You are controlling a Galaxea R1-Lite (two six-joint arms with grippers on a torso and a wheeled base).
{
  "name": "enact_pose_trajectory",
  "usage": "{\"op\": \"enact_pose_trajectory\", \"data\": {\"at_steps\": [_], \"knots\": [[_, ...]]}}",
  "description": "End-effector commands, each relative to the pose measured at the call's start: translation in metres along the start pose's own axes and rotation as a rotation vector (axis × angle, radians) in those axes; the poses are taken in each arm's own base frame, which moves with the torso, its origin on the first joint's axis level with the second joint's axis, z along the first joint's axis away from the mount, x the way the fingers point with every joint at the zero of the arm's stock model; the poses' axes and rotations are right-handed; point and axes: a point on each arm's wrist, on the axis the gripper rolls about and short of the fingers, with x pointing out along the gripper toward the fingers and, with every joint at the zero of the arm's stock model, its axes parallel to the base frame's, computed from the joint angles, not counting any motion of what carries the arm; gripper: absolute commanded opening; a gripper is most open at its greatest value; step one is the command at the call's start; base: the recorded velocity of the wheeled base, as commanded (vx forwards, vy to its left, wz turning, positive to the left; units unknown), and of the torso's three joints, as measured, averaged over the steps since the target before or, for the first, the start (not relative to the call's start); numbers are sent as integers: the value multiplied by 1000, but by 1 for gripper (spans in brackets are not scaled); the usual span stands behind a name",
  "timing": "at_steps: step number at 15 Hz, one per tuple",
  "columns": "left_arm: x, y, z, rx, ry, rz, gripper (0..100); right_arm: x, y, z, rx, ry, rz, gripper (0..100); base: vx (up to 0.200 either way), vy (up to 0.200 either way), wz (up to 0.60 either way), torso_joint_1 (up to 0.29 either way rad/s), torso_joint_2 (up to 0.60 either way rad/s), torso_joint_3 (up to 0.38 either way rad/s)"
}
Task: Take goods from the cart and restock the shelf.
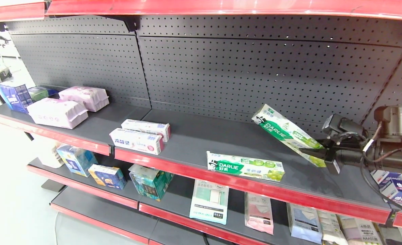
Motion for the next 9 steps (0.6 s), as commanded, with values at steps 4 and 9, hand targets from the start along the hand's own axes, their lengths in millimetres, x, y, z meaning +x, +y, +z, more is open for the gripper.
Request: {"op": "enact_pose_trajectory", "data": {"at_steps": [4,9], "knots": [[0,0,0,0,-1,0,100,52,-28,-8,-16,2,25,0,0,0,0,0,0,0],[0,0,0,-1,-1,0,100,75,-16,-8,-67,68,44,0,0,0,0,0,0,0]]}}
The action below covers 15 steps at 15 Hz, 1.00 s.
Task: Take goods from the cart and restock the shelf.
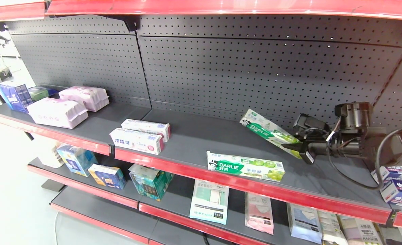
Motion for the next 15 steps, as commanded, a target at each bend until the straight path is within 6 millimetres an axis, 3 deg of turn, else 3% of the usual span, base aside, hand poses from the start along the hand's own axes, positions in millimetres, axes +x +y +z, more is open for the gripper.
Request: {"op": "enact_pose_trajectory", "data": {"at_steps": [1,12,13,15], "knots": [[0,0,0,-2,0,1,100,10,5,-3,-11,19,17,0,0,0,0,0,0,0],[0,0,0,-2,0,1,100,26,2,-6,-25,56,3,0,0,0,0,0,0,0],[0,0,0,-2,0,1,100,26,2,-7,-26,58,3,100,0,0,0,0,0,0],[0,0,0,0,0,1,100,27,2,-7,-25,59,5,100,0,0,0,0,0,0]]}}
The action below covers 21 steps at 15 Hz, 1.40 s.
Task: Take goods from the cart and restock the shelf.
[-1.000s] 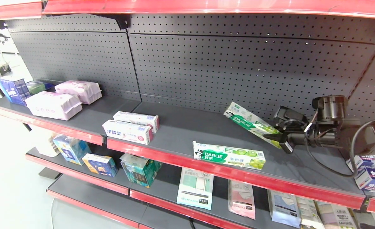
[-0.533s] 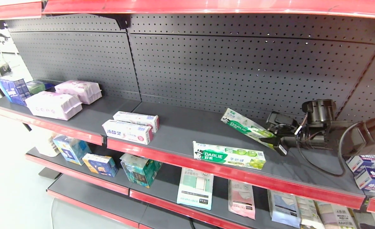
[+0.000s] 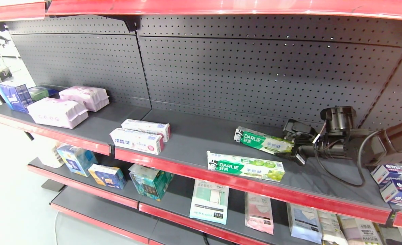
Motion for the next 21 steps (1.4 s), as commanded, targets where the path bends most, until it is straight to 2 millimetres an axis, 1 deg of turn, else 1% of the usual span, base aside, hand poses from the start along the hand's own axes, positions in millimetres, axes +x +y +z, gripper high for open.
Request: {"op": "enact_pose_trajectory", "data": {"at_steps": [1,7,8,9,13,17,21], "knots": [[0,0,0,-1,0,1,100,1,1,-1,1,7,0,100,0,0,0,0,0,0],[0,0,0,-1,0,1,100,-2,-6,-4,14,26,-32,100,0,0,0,0,0,0],[0,0,0,-1,0,1,100,-7,-9,-11,32,63,-60,100,0,0,0,0,0,0],[0,0,0,0,0,1,100,-8,-11,-14,39,70,-68,100,0,0,0,0,0,0],[0,0,0,-1,0,1,100,-9,-15,-19,64,117,-110,100,0,0,0,0,0,0],[0,0,0,-1,0,1,100,-9,-16,-22,79,155,-142,100,0,0,0,0,0,0],[0,0,0,0,0,1,100,-9,-17,-20,96,156,-153,100,0,0,0,0,0,0]]}}
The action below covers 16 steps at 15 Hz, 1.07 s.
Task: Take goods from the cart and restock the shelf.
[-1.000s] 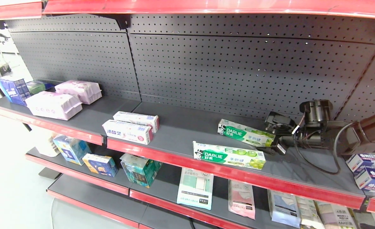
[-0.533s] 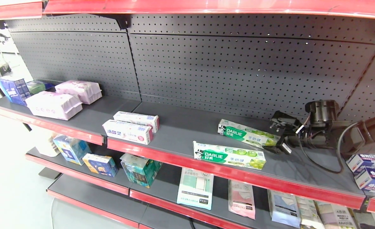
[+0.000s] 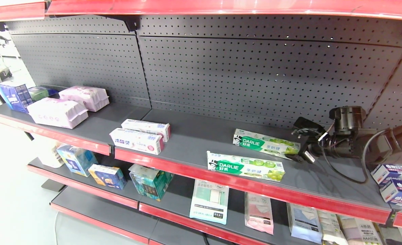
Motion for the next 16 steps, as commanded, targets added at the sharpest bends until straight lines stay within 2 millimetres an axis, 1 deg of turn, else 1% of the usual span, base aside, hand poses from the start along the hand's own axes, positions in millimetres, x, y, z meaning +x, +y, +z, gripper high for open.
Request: {"op": "enact_pose_trajectory", "data": {"at_steps": [1,4,8,12,16], "knots": [[0,0,0,0,0,0,100,-1,1,-1,2,10,-3,100,0,0,0,0,0,0],[0,0,0,-2,0,0,100,-4,1,-1,45,26,-21,100,0,0,0,0,0,0],[0,0,0,-2,0,0,100,-23,3,4,116,10,-34,100,0,0,0,0,0,0],[0,0,0,-2,0,0,100,-41,9,14,245,-25,-35,100,0,0,0,0,0,0],[0,0,0,0,0,0,100,-59,15,15,309,-32,-43,100,0,0,0,0,0,0]]}}
